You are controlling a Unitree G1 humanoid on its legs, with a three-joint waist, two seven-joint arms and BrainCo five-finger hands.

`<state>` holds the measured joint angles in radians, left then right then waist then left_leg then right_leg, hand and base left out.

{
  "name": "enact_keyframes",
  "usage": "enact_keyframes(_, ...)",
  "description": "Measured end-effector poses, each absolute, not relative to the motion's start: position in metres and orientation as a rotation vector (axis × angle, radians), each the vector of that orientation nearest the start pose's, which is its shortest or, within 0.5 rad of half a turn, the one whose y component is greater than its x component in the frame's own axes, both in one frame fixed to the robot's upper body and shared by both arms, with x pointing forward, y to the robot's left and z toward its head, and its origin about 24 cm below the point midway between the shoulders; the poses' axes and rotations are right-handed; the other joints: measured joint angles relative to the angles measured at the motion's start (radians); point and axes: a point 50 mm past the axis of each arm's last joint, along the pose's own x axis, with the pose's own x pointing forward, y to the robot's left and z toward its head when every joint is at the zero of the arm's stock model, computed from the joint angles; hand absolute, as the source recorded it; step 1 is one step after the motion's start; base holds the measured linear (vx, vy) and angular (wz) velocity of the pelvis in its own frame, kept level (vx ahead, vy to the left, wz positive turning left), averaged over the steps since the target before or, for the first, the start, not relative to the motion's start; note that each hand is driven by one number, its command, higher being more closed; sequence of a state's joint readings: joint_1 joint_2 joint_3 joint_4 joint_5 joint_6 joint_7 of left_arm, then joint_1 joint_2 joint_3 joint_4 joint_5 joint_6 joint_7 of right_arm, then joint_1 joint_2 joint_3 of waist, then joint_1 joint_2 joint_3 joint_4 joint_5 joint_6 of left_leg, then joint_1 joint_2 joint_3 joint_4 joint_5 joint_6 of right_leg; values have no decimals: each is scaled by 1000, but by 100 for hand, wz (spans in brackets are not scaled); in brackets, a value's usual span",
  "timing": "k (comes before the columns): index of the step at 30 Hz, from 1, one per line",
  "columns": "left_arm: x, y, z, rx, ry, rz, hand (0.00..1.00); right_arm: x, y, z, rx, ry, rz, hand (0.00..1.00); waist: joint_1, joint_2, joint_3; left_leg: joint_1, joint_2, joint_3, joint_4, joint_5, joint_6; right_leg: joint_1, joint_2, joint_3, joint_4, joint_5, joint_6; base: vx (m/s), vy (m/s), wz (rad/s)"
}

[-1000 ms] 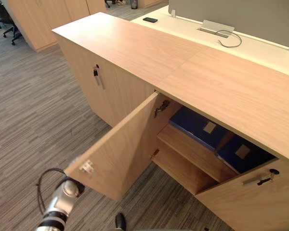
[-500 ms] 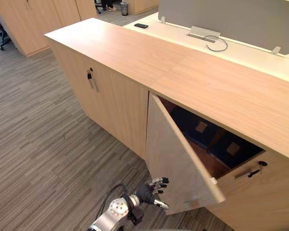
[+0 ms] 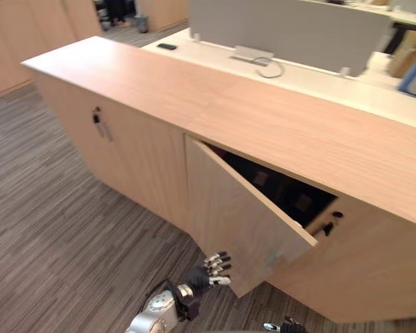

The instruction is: Walk over to the cabinet, pick up the folder, carry it to the office cabinet, place the folder inside the office cabinet, then close the office cabinet door

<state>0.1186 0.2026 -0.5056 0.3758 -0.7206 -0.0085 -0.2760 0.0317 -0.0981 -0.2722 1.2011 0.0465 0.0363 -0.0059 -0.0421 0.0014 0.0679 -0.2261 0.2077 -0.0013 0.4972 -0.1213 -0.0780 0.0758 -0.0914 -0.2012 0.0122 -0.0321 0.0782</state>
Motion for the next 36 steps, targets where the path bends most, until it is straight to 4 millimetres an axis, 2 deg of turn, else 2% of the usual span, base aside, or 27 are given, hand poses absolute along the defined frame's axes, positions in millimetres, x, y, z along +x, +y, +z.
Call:
enact_keyframes(1, 168, 98, -75, -557, 582, -418, 0, 76, -220, -168, 117, 1233, -356, 0, 15, 35, 2, 23, -41, -117, -26, -70, -9, -32, 21, 67, 9, 9, 1, -115, 299, -177)
enact_keyframes(2, 167, 110, -80, -565, 588, -346, 0, 81, -224, -166, 107, 1220, -360, 0, 27, 48, 5, 76, -63, -221, -97, -132, -53, -67, 35, 140, 15, 14, 3, -75, 271, -186)
enact_keyframes(3, 165, 119, -84, -554, 598, -303, 0, 83, -222, -166, 110, 1217, -353, 0, 37, 38, 14, 101, -91, -222, -115, -136, -52, -73, 28, 185, 11, 24, 7, -49, 294, -147)
enact_keyframes(5, 158, 138, -92, -461, 615, -248, 0, 83, -219, -166, 102, 1214, -337, 0, 32, 17, 25, 115, -116, -182, -109, -142, -30, -86, 10, 248, -7, 66, 21, -23, 201, -102)
enact_keyframes(7, 151, 146, -102, -344, 647, -223, 0, 83, -219, -165, 99, 1202, -339, 0, 33, 19, 25, 131, -114, -133, -99, -148, -26, -92, 7, 290, -6, 74, 26, -15, 177, -76)
enact_keyframes(11, 118, 166, -138, -141, 845, -156, 0, 93, -214, -161, 80, 1134, -294, 0, 29, 20, 11, 187, -123, 21, -144, -153, -1, -152, -9, 401, 27, 87, 36, 18, 136, -96)
enact_keyframes(12, 118, 169, -141, -137, 862, -135, 0, 94, -213, -161, 76, 1130, -285, 0, 31, 21, 11, 195, -118, 40, -152, -150, 3, -167, -8, 389, 45, 90, 36, 17, 57, -89)
enact_keyframes(13, 113, 175, -146, -140, 905, -80, 0, 97, -211, -161, 77, 1122, -272, 0, 35, 28, 14, 211, -103, 84, -166, -146, 8, -187, -13, 305, 78, 95, 28, -9, 6, -77)
enact_keyframes(14, 108, 178, -150, -152, 930, -46, 0, 99, -211, -160, 80, 1113, -269, 0, 34, 36, 17, 224, -91, 111, -169, -144, 10, -195, -25, 192, 109, 82, 5, 8, -17, -78)
enact_keyframes(15, 102, 180, -152, -172, 952, -4, 0, 102, -211, -158, 84, 1095, -271, 0, 34, 41, 26, 252, -82, 132, -180, -142, 10, -200, -75, -7, 198, 37, -40, 32, -20, -45)
enact_keyframes(16, 100, 182, -152, -177, 952, 16, 0, 100, -211, -159, 87, 1096, -275, 0, 36, 42, 27, 265, -79, 139, -183, -142, 9, -197, -103, -90, 243, 14, -61, 76, -27, -37)
enact_keyframes(17, 99, 184, -153, -181, 953, 47, 0, 98, -208, -160, 96, 1098, -272, 0, 42, 41, 26, 292, -73, 157, -192, -142, 7, -192, -139, -193, 308, -16, -67, 84, -72, -23)
enact_keyframes(18, 96, 186, -153, -198, 955, 80, 0, 99, -205, -160, 106, 1091, -272, 0, 44, 40, 24, 311, -72, 164, -208, -139, -8, -190, -146, -236, 326, -26, -51, 77, -96, -20)
enact_keyframes(20, 89, 185, -156, -245, 964, 140, 0, 96, -207, -160, 121, 1092, -294, 0, 49, 38, 8, 315, -60, 169, -248, -122, -25, -194, -122, -240, 299, -27, -31, 50, -130, -10)
enact_keyframes(22, 83, 186, -159, -294, 980, 210, 0, 90, -208, -161, 159, 1101, -335, 0, 58, 46, -11, 316, -42, 175, -291, -99, -37, -193, -82, -241, 245, -12, -33, 37, -117, -12)
enact_keyframes(25, 72, 190, -163, -401, 997, 371, 0, 81, -208, -165, 208, 1130, -384, 0, 61, 43, -35, 321, -23, 177, -372, -48, -33, -180, -22, -239, 129, 44, -50, 30, -102, -11)
enact_keyframes(28, 66, 190, -165, -449, 1006, 467, 0, 76, -207, -167, 208, 1153, -399, 0, 61, 38, -35, 361, -27, 175, -405, -18, -25, -92, 16, -239, -20, 114, -50, 26, -59, -6)
enact_keyframes(30, 67, 189, -165, -438, 1009, 477, 0, 76, -205, -167, 203, 1157, -399, 0, 60, 37, -36, 377, -42, 175, -406, -17, -27, -48, 21, -235, -103, 154, -45, -5, 20, -1)
enact_keyframes(32, 71, 187, -165, -418, 1010, 468, 0, 75, -205, -167, 197, 1159, -403, 0, 58, 36, -36, 379, -49, 170, -408, -16, -27, -44, 14, -235, -103, 158, -40, -32, 80, 2)
enact_keyframes(36, 86, 185, -162, -243, 1017, 305, 0, 76, -202, -168, 200, 1173, -401, 0, 57, 17, -28, 388, -58, 156, -422, -21, -26, -42, 7, -231, -104, 166, -37, -35, 68, 2)
